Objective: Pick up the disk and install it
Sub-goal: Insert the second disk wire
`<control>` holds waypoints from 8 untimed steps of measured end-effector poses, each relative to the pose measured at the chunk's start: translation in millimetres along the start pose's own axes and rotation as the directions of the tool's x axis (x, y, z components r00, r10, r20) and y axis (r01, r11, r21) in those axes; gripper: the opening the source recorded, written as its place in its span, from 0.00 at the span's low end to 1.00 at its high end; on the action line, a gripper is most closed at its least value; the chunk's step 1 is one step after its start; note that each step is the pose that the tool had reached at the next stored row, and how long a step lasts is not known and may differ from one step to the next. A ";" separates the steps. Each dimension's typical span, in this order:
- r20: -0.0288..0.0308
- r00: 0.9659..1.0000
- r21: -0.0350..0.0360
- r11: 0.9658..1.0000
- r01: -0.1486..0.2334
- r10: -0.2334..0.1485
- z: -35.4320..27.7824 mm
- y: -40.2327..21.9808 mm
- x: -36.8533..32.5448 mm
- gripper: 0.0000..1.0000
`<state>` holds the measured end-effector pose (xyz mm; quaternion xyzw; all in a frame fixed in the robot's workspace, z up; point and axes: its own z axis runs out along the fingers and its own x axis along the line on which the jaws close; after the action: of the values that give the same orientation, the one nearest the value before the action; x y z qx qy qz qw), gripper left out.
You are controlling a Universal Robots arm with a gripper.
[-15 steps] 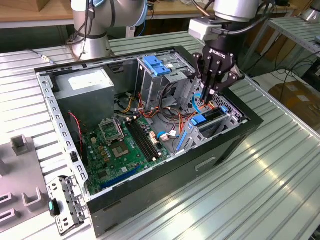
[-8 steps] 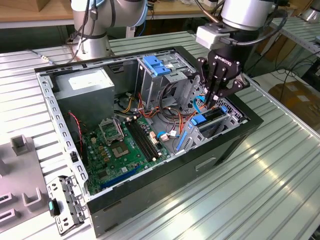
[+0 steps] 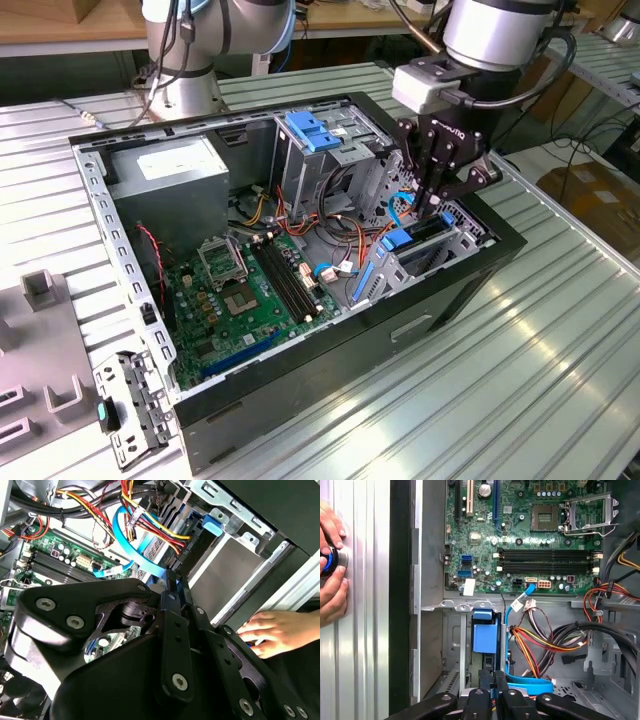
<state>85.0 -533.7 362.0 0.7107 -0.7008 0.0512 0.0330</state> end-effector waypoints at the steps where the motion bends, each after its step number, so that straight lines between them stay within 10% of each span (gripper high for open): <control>1: 0.002 1.000 0.005 1.000 0.000 0.000 0.4 0.4 0.5 0.16; 8: 0.009 1.000 0.026 1.000 0.000 0.000 2.4 4.8 2.8 0.16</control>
<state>80.3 -536.8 359.9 0.7113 -0.7003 0.0569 0.0206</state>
